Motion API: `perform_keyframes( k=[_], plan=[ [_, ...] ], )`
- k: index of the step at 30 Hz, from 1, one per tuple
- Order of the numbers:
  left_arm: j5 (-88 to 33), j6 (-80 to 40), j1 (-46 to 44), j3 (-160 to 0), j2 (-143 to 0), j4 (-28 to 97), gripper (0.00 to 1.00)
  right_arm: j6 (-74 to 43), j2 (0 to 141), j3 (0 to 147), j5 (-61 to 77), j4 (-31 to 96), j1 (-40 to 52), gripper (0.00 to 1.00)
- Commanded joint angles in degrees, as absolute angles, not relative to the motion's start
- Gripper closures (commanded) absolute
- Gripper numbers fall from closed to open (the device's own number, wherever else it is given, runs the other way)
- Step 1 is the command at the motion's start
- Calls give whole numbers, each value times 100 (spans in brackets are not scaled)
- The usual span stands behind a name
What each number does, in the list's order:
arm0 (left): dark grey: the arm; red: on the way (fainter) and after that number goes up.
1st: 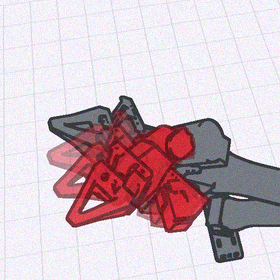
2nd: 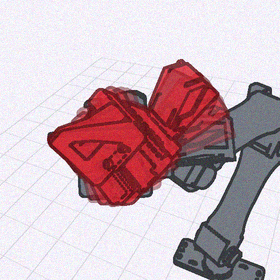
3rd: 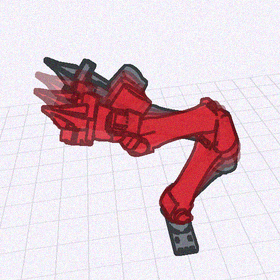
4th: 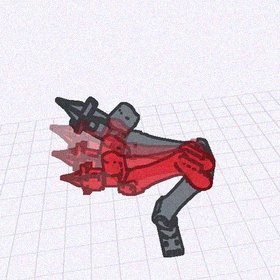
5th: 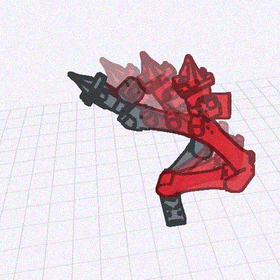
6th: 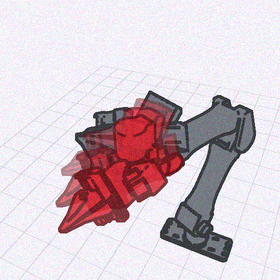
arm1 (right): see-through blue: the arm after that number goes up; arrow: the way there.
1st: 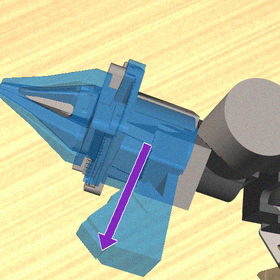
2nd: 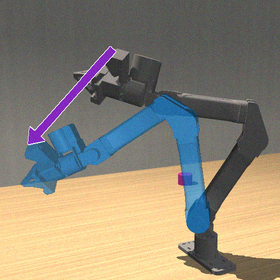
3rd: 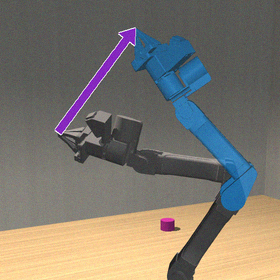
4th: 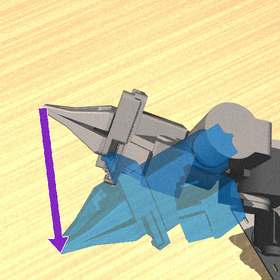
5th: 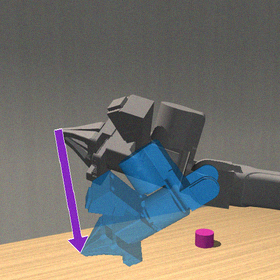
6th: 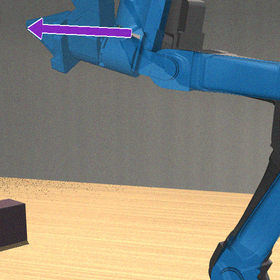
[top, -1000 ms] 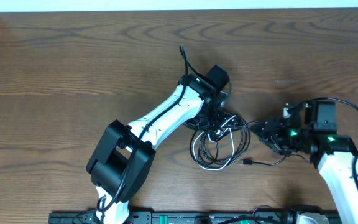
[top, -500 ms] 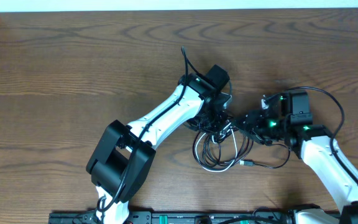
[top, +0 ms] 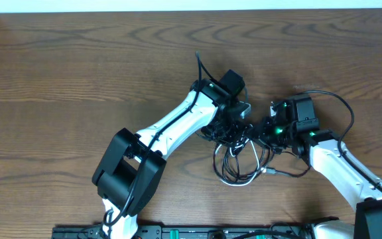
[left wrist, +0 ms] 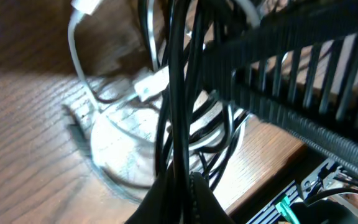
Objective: Untangle cables
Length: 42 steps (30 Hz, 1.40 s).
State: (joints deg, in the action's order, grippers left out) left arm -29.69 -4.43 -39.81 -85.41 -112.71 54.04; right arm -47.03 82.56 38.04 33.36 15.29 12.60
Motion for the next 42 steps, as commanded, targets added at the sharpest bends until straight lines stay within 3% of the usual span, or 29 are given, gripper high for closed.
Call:
perform_keyframes(
  k=[1,5,17,21,25,42],
  plan=[
    [-2272,-355,-3955,-8508,-11111,5655,93,-4215,8208,3793,3618,1518,1120,99],
    [-1557,-368,-3955,-8508,-11111,6023,93,-3776,7867,3793,4254,1597,788,99],
    [-1485,-370,-3955,-8508,-11039,5948,92,-3629,6810,3793,6947,1625,-867,99],
    [-891,-770,-3955,-8508,-11039,5942,93,-3457,6751,3793,7537,1627,-1358,99],
    [-298,-1175,-3938,-8508,-11028,6088,92,-3085,6751,3791,7518,1802,-1754,99],
    [-388,-1326,-3564,-8508,-9059,5610,93,-1343,6751,3791,5253,3940,-1865,99]
  ],
)
